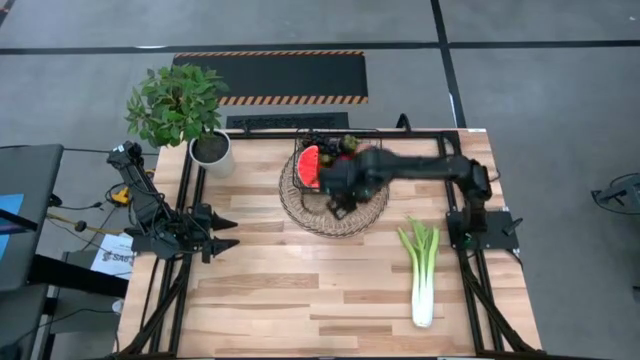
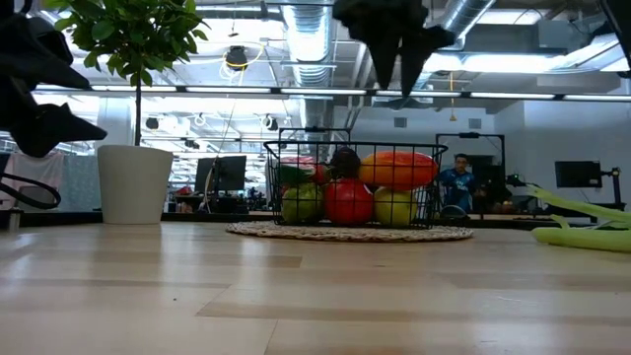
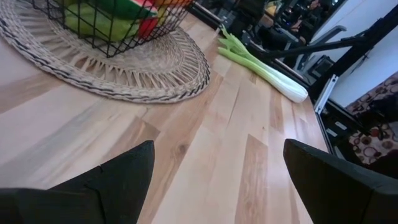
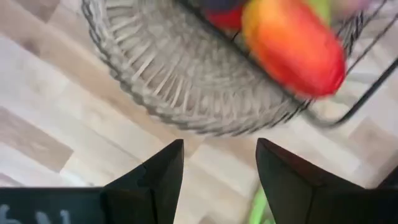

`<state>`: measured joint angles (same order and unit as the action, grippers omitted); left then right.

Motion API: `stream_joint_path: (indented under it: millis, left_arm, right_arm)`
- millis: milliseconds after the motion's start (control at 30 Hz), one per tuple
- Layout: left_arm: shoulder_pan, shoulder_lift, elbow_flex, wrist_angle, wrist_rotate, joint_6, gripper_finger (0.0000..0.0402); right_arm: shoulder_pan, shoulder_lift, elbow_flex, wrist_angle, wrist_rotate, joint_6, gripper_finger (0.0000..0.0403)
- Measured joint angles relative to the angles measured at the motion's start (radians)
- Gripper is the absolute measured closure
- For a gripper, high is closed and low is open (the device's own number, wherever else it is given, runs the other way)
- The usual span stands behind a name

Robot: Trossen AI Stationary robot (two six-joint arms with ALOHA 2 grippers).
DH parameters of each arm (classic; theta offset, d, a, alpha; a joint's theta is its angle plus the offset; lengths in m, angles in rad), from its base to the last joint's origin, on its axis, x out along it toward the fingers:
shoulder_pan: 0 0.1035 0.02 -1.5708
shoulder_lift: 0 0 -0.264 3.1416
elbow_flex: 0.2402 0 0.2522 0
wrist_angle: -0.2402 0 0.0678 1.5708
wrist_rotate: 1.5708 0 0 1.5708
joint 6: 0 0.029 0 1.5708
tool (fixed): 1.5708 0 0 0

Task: Build produce basket
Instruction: Put the green celery into the black wire basket

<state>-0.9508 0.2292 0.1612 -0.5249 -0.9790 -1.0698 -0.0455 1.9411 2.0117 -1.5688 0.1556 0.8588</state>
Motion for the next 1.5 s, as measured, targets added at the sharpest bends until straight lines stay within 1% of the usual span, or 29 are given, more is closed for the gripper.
stream_joint_path:
  millis: [167, 333, 567, 700, 867, 967, 1233, 1367, 1500]
  left_arm:
    - [0.000, 0.000, 0.000, 0.000, 0.033, -0.009, 0.0060]
    - [0.000, 0.000, 0.000, 0.000, 0.033, -0.017, 0.0060]
    - [0.000, 0.000, 0.000, 0.000, 0.033, -0.027, 0.0060]
    - [0.000, 0.000, 0.000, 0.000, 0.033, -0.027, 0.0060]
    - [0.000, 0.000, 0.000, 0.000, 0.025, -0.035, 0.0060]
    - [0.000, 0.000, 0.000, 0.000, 0.023, -0.041, 0.0060]
    - [0.000, 0.000, 0.000, 0.000, 0.021, -0.042, 0.0060]
    - [0.000, 0.000, 0.000, 0.000, 0.020, -0.041, 0.0060]
    - [0.000, 0.000, 0.000, 0.000, 0.011, -0.042, 0.0060]
  right_arm:
    - [0.162, -0.003, -0.081, -0.003, 0.000, 0.207, 0.0181]
    - [0.333, -0.005, -0.119, -0.004, -0.036, 0.417, 0.0181]
    - [0.570, -0.004, -0.130, -0.002, -0.052, 0.775, 0.0177]
    - [0.674, -0.004, -0.130, -0.002, -0.053, 0.939, 0.0173]
    - [0.741, -0.005, -0.134, -0.001, -0.034, 1.069, 0.0164]
    - [0.776, -0.008, -0.174, -0.001, -0.031, 1.164, 0.0155]
    - [0.910, -0.036, -0.356, 0.003, -0.134, 1.451, 0.0136]
    - [0.931, -0.088, -0.458, 0.032, -0.182, 1.489, 0.0135]
    - [0.914, -0.169, -0.593, 0.095, -0.177, 1.490, 0.0135]
